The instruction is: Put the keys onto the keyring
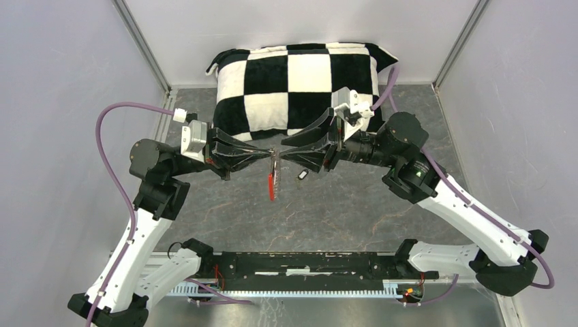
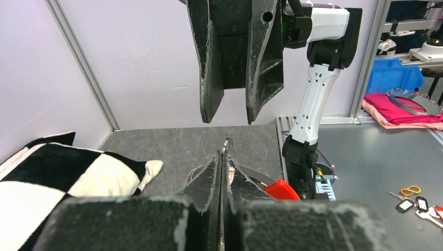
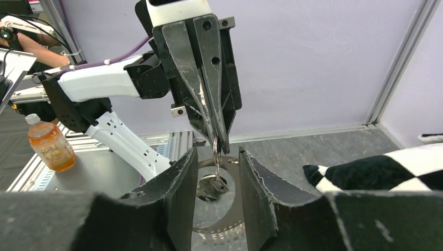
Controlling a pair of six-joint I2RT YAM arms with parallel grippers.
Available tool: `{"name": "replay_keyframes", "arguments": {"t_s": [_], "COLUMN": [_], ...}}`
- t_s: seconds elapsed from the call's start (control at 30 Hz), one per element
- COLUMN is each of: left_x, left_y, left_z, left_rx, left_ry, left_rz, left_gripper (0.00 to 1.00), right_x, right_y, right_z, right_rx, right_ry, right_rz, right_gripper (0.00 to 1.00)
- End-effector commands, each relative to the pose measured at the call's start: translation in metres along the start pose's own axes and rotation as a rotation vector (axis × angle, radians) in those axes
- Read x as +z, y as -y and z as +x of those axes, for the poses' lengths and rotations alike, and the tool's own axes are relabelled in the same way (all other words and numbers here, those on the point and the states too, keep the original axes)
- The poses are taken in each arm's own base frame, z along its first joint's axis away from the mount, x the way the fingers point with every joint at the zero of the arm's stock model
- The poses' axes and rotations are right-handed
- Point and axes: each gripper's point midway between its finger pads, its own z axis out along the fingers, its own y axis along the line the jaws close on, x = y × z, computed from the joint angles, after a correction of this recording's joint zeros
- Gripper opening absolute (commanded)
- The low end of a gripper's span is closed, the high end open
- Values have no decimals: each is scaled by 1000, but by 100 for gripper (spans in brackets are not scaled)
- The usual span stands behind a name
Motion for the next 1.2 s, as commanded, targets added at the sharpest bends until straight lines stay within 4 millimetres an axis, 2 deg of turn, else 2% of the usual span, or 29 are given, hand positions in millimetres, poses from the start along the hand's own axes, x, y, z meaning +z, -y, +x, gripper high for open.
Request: {"name": "replay_keyframes", "arguments": {"t_s": [0.0,0.27,0.5,0.67,0.7,0.73,0.77,0.8,0.83,0.87,0.9,1.0,1.17], "left_x": [0,0,0,-1,-2,-2,-3,-5,-9,-8,-11,-10,-9], "left_y": [1,1,3,5,6,5,1,0,-2,-3,-2,-4,1], "left_z": [-8,-7,-6,0,4,9,14,22,33,30,37,36,35], "left_rx": [-23,-20,-16,-8,1,7,26,32,69,98,108,131,136], "left_ry": [21,16,13,-10,-28,-57,-94,-145,-206,-225,-267,-300,-313], "left_rz": [-14,-12,-5,11,23,30,24,24,41,55,73,100,170], "left_gripper": [2,2,2,2,4,16,33,43,49,53,56,57,49], "right_x": [7,18,17,13,13,12,12,12,11,10,11,12,14], "right_y": [4,5,2,-1,1,3,4,7,9,11,12,16,19], "right_z": [-16,-1,-2,0,3,3,7,9,15,21,24,35,40], "right_rx": [-58,-31,-35,-35,-33,-35,-32,-30,-25,-19,-19,-16,-12], "right_ry": [15,-52,-50,-68,-84,-97,-125,-146,-181,-217,-240,-301,-317], "right_rz": [-2,-46,-53,-61,-52,-44,-37,-27,-17,-15,-13,-14,-10], "right_gripper": [40,36,3,0,0,0,0,0,0,0,0,0,0]}}
